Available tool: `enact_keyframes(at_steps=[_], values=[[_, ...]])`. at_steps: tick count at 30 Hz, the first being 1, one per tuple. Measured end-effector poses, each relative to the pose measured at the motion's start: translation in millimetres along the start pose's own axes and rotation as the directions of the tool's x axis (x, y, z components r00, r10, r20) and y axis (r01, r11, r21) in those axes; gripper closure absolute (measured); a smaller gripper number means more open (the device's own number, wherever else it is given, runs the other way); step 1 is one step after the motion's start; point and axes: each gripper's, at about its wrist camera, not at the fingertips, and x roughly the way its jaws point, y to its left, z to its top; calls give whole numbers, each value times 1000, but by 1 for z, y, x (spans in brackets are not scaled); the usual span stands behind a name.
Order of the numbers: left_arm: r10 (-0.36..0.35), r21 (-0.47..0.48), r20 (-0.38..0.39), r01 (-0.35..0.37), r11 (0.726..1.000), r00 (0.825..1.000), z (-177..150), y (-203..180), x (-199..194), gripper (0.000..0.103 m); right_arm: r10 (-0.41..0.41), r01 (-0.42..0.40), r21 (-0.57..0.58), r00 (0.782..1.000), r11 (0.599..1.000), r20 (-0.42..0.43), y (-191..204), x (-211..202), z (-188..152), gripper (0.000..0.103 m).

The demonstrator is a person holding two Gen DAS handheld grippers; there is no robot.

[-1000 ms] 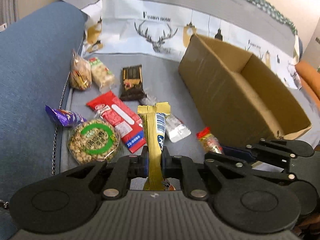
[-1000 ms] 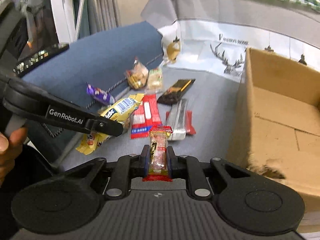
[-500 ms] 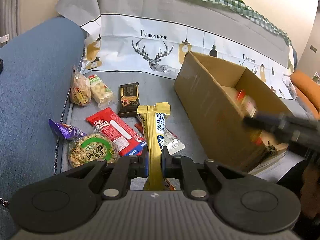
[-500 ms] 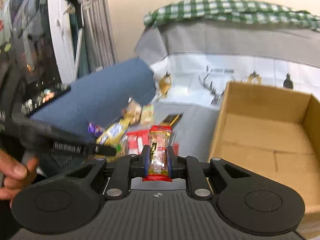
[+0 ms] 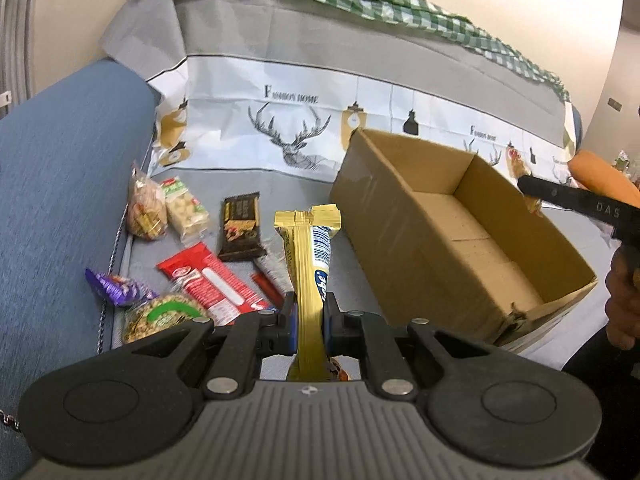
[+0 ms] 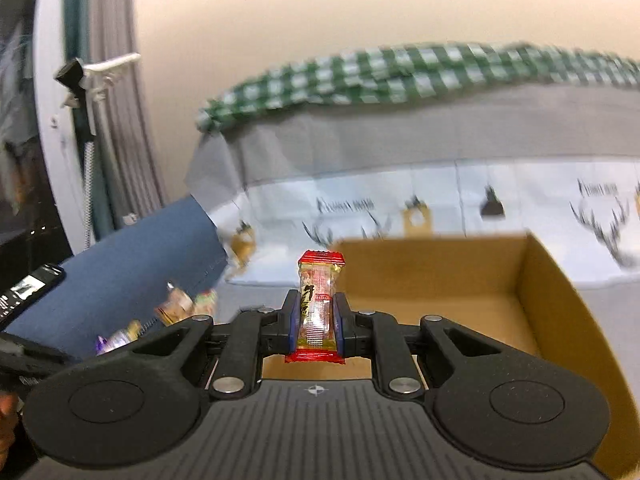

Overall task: Organize snacks
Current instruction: 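Carry the yellow bar in the left tool while the right tool carries the red packet over the box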

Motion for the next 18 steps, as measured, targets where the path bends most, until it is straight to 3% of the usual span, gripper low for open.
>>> enact_keyframes(at_steps=[4, 9, 18], values=[[-5, 26, 34, 4, 1000, 999, 9, -15, -7, 91, -13, 13, -4, 998, 1000, 61, -8, -15, 6, 86], [-40, 75, 89, 34, 997, 995, 28, -43, -15, 91, -70, 69, 23, 995, 997, 71, -25, -21, 12, 86], [-206, 168, 171, 178, 970, 963, 86, -139, 23, 91, -196, 191, 53, 974, 980, 117, -56, -36, 23, 86]])
